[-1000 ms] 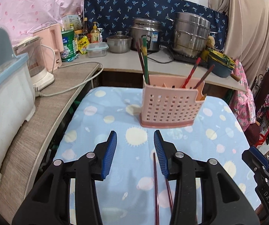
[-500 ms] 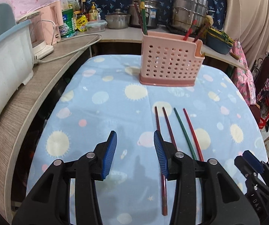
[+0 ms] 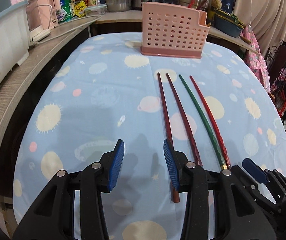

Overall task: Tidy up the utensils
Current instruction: 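Grasp a red chopstick with the right tool while the left tool grasps a dark red chopstick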

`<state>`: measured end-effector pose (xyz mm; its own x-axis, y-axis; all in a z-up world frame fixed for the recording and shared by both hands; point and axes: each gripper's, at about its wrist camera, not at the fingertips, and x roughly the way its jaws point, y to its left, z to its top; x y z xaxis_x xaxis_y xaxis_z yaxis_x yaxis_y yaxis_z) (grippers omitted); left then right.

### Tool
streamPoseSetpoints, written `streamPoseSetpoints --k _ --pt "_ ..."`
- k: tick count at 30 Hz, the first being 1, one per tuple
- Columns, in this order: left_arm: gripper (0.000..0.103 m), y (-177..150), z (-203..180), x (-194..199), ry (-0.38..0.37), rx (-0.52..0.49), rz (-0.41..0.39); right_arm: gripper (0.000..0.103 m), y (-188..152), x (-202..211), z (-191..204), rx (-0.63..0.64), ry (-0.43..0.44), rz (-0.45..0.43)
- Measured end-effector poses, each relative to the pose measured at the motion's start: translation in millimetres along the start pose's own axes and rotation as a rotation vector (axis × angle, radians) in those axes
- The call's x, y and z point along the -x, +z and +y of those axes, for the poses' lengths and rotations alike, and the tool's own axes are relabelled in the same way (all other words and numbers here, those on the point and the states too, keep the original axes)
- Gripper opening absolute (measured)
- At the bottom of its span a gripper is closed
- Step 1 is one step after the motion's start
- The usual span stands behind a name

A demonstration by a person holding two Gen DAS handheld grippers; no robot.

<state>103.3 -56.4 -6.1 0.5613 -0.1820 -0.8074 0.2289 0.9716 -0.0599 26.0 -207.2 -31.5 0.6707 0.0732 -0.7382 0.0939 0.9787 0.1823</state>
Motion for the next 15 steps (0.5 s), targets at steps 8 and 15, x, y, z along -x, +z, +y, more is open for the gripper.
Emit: streamPoseSetpoints --k 8,15 --pt "0.039 -10.7 -0.8 -3.5 -0.007 0.0 0.019 0.03 -1.5 -4.5 -1.9 -0.009 -0.012 0.006" --pt "0.039 -13.6 -1.0 -5.0 -0.014 0.0 0.028 0.028 -2.5 -5.7 -5.0 -0.015 -0.021 0.008"
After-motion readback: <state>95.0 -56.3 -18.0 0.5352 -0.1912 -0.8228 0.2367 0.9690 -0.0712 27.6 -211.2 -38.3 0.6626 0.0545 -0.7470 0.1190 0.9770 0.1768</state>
